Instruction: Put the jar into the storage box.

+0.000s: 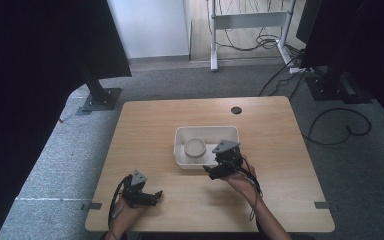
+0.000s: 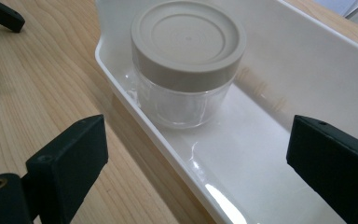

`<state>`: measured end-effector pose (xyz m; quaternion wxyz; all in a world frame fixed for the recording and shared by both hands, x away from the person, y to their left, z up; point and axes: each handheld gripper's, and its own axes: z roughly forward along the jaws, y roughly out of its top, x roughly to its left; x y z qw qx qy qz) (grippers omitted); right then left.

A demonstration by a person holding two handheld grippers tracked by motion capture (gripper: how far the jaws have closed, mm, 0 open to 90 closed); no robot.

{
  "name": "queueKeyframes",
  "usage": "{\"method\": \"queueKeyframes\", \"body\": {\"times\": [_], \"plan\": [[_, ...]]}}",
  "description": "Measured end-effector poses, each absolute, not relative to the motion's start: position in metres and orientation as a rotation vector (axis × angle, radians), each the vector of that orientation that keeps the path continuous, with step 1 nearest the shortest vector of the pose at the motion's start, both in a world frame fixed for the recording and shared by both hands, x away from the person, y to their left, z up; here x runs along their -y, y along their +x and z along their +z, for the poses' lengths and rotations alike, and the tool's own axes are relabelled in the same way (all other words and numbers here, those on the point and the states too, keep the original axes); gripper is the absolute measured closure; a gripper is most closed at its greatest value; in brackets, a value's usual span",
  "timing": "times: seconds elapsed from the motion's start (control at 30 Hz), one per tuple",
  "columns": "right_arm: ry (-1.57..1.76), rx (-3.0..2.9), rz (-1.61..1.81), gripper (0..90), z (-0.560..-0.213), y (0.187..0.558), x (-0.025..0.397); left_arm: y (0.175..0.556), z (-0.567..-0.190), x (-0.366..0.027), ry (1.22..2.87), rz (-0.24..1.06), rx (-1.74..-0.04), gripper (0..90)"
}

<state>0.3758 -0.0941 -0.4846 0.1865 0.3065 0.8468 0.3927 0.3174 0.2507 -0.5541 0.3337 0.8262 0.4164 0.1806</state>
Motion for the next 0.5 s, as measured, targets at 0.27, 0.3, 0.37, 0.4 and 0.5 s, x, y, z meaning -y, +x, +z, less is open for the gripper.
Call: {"method": "queueKeyframes", "body": {"times": [0.27, 0.3, 0.37, 0.4, 0.5], "plan": [[0.872, -2.377, 1.108, 4.8, -0.485, 0.371, 0.102, 0.317, -0.554, -0.251, 2.158, 0.470, -1.088, 0.0], [0.871, -2.374, 1.110, 4.8, -0.485, 0.371, 0.104, 0.317, -0.554, -0.251, 2.158, 0.469, -1.088, 0.0], [0.875, -2.370, 1.116, 4.8, -0.485, 0.369, 0.106, 0.317, -0.554, -0.250, 2.154, 0.469, -1.091, 0.0], [0.877, -2.368, 1.115, 4.9, -0.485, 0.369, 0.108, 0.317, -0.554, -0.250, 2.154, 0.469, -1.091, 0.0], [0.884, -2.365, 1.115, 5.3, -0.486, 0.367, 0.111, 0.317, -0.554, -0.250, 2.154, 0.469, -1.090, 0.0]]}}
